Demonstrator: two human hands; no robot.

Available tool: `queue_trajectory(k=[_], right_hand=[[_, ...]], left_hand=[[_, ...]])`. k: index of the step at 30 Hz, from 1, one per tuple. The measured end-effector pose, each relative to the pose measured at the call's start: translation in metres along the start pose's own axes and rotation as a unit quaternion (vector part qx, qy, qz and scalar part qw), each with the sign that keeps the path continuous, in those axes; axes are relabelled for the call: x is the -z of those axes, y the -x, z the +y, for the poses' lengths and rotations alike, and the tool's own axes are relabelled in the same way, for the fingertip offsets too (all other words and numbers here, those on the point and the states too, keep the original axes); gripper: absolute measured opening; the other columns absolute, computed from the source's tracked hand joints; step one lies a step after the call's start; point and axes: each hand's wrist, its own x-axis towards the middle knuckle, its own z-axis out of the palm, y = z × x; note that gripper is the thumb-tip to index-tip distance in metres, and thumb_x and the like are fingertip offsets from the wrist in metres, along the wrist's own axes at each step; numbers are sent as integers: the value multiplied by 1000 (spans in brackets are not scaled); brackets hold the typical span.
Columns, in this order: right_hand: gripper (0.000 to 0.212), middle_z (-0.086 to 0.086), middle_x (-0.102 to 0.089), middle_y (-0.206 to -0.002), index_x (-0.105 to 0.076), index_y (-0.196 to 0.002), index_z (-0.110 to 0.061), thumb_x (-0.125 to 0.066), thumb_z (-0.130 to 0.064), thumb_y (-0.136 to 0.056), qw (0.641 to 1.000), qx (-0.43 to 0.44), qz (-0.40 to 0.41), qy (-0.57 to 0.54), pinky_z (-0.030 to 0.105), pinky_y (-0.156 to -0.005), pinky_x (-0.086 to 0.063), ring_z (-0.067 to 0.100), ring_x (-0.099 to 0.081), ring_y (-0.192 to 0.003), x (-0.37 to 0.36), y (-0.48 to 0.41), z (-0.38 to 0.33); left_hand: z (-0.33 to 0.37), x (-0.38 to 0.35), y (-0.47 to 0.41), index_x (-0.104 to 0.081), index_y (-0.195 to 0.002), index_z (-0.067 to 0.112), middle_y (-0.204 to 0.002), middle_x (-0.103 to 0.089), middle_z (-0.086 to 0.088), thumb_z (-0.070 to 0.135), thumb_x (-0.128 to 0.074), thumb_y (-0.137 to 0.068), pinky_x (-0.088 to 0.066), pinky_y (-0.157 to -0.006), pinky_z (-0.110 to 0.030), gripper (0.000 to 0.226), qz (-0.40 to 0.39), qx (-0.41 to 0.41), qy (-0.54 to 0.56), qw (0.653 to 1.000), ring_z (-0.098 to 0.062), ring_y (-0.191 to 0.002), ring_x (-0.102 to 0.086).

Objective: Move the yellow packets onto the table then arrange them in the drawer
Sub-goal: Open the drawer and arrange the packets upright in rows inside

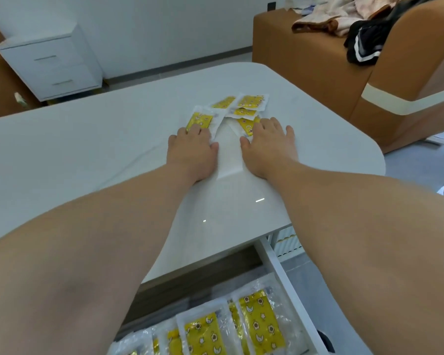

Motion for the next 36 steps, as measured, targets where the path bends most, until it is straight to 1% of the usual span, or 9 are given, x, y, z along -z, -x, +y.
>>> queue_trajectory(k=[4,9,16,19,24,26,30,33,36], right_hand=[[45,9,-55,-136,-51,-133,-14,-34,-43,-103,1000,1,3,3,50,-112,-28,30,-46,-130,11,15,-5],[50,10,-46,-137,-60,-132,-16,-31,-46,-103,999,-4,-25,26,48,-104,-32,31,-41,-125,22,68,-23],[29,11,-43,-131,-59,-123,-10,-47,-20,-100,998,11,-69,-7,40,-88,-41,30,-44,-120,47,156,-77],[28,13,-45,-126,-56,-122,-8,-50,-12,-95,992,22,-121,-30,34,-81,-40,32,-49,-115,55,159,-89],[57,13,-39,-143,-36,-147,-14,-54,-22,-94,967,-17,-246,-65,41,-103,-43,38,-46,-129,64,152,-98],[52,11,-46,-138,-45,-137,-15,-60,-25,-88,961,1,-274,-29,41,-97,-47,35,-51,-121,68,150,-100],[62,8,-46,-129,-51,-126,-15,-77,-46,-78,955,33,-292,34,38,-88,-50,30,-54,-112,73,148,-103],[86,7,-48,-134,-50,-134,-19,-80,-66,-69,956,49,-283,58,43,-100,-42,33,-42,-125,76,150,-104],[94,6,-47,-132,-45,-138,-22,-83,-67,-64,965,52,-252,44,44,-102,-37,33,-38,-129,78,155,-104]], left_hand=[[-4,14,57,-58,-125,15,-125,-51,-10,47,-38,-97,-36,-93,-45,47,17,6,-33,999,-33,-115,-47],[-13,22,127,-54,-129,16,-142,-45,-6,50,-39,-98,-35,-101,-45,48,5,29,31,999,-28,-132,-38],[-31,66,212,-60,-125,22,-122,-55,-10,49,-22,-106,-41,-90,-44,50,-48,39,-2,998,-32,-112,-50],[-51,71,237,-59,-124,23,-115,-51,-9,40,-30,-107,-38,-81,-39,38,-63,24,-11,998,-30,-106,-51],[-76,65,258,-60,-123,23,-130,-48,-10,51,-47,-99,-41,-95,-42,39,-59,51,88,993,-31,-123,-44],[-80,62,261,-59,-119,20,-137,-49,-9,50,-54,-97,-41,-100,-43,37,-64,53,153,985,-30,-131,-43],[-84,61,267,-55,-117,23,-120,-60,-1,52,-58,-95,-44,-86,-40,37,-44,53,182,981,-25,-109,-54],[-86,63,267,-47,-139,24,-137,-53,-4,57,-63,-90,-41,-100,-45,61,-63,71,192,977,-29,-125,-48],[-88,67,264,-35,-151,24,-145,-47,-8,62,-67,-84,-35,-106,-48,84,-90,105,194,971,-34,-133,-40]])
